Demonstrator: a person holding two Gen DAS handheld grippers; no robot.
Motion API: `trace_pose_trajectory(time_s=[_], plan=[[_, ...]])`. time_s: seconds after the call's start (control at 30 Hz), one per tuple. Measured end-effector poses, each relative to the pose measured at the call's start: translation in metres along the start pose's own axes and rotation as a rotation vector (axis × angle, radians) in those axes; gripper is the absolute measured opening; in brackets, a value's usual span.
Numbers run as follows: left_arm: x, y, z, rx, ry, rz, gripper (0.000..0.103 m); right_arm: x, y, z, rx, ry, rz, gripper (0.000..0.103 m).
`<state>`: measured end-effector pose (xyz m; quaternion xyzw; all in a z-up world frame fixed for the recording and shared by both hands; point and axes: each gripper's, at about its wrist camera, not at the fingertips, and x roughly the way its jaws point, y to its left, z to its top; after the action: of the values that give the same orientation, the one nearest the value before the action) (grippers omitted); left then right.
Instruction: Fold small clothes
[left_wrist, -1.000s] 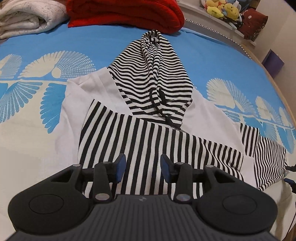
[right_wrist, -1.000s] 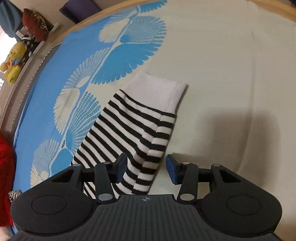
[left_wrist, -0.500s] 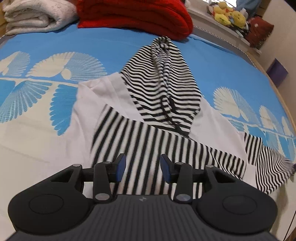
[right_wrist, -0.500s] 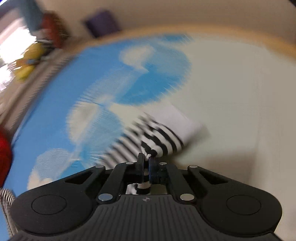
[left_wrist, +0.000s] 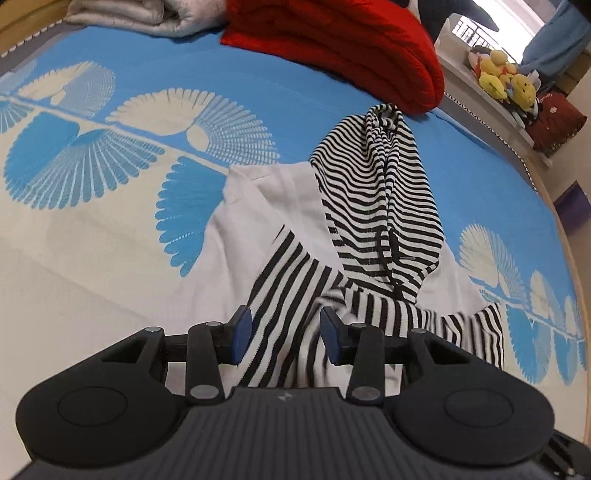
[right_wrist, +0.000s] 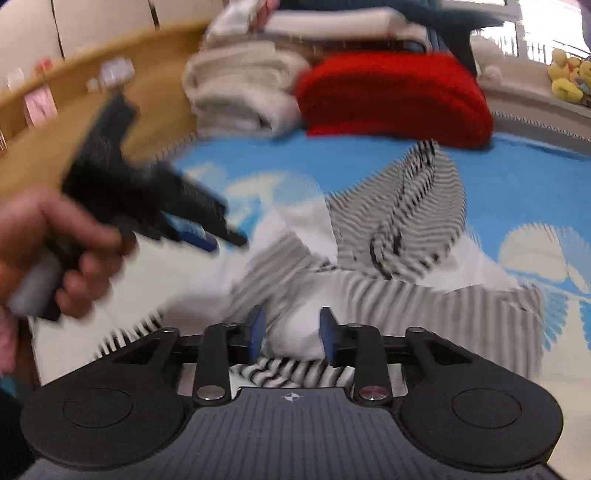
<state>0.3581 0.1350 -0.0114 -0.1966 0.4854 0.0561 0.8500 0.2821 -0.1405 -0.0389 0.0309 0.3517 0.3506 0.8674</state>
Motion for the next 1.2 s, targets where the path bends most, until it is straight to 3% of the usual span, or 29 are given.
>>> trace_pose_trajectory(time_s=[0.17, 0.27, 0.37, 0.4, 0.47, 0.5, 0.6, 0.67, 0.7, 0.73, 0.8, 0.9, 0.93, 1.07, 1.13, 1.2], plan=[[0.012, -0.004, -0.006, 0.008, 0.047, -0.031, 0.045, 0.007, -0.038, -0.006, 0.192, 0.083, -0.129, 0.046], [0.020, -0.021, -0.016, 0.059, 0.063, -0.054, 0.045, 0.008, -0.067, -0.010, 0.318, 0.142, -0.252, 0.048], [0.025, -0.050, -0.031, 0.159, 0.067, -0.110, 0.045, 0.014, -0.099, -0.026, 0.449, 0.233, -0.308, 0.049], [0.028, -0.060, -0.036, 0.195, 0.073, -0.132, 0.048, 0.017, -0.109, -0.035, 0.487, 0.253, -0.315, 0.049], [0.040, -0.078, -0.049, 0.269, 0.105, -0.152, 0.063, 0.019, -0.123, -0.046, 0.564, 0.284, -0.315, 0.049], [0.048, -0.088, -0.057, 0.313, 0.125, -0.132, 0.069, 0.020, -0.129, -0.050, 0.597, 0.288, -0.303, 0.049], [0.065, -0.107, -0.077, 0.450, 0.122, -0.020, 0.068, 0.017, -0.133, -0.051, 0.639, 0.288, -0.287, 0.049], [0.068, -0.112, -0.087, 0.545, 0.101, 0.063, 0.047, 0.016, -0.132, -0.049, 0.633, 0.297, -0.291, 0.049], [0.065, -0.107, -0.087, 0.567, 0.091, 0.092, 0.007, 0.016, -0.131, -0.049, 0.633, 0.300, -0.294, 0.049], [0.058, -0.103, -0.084, 0.549, 0.075, 0.100, 0.008, 0.018, -0.131, -0.047, 0.635, 0.304, -0.297, 0.049], [0.033, -0.082, -0.068, 0.418, 0.016, 0.097, 0.008, 0.018, -0.130, -0.048, 0.638, 0.311, -0.305, 0.049], [-0.003, -0.044, -0.051, 0.250, -0.070, 0.215, 0.011, 0.024, -0.128, -0.043, 0.631, 0.322, -0.315, 0.049], [-0.007, -0.030, -0.047, 0.203, -0.072, 0.249, 0.017, 0.024, -0.127, -0.043, 0.628, 0.326, -0.319, 0.049], [-0.006, 0.017, -0.040, 0.062, -0.033, 0.322, 0.017, 0.021, -0.125, -0.044, 0.633, 0.323, -0.331, 0.049], [-0.010, 0.024, -0.037, 0.038, -0.065, 0.284, 0.017, 0.016, -0.123, -0.041, 0.643, 0.293, -0.343, 0.050], [-0.013, 0.022, -0.037, 0.031, -0.072, 0.166, 0.017, 0.012, -0.121, -0.039, 0.647, 0.259, -0.351, 0.051]])
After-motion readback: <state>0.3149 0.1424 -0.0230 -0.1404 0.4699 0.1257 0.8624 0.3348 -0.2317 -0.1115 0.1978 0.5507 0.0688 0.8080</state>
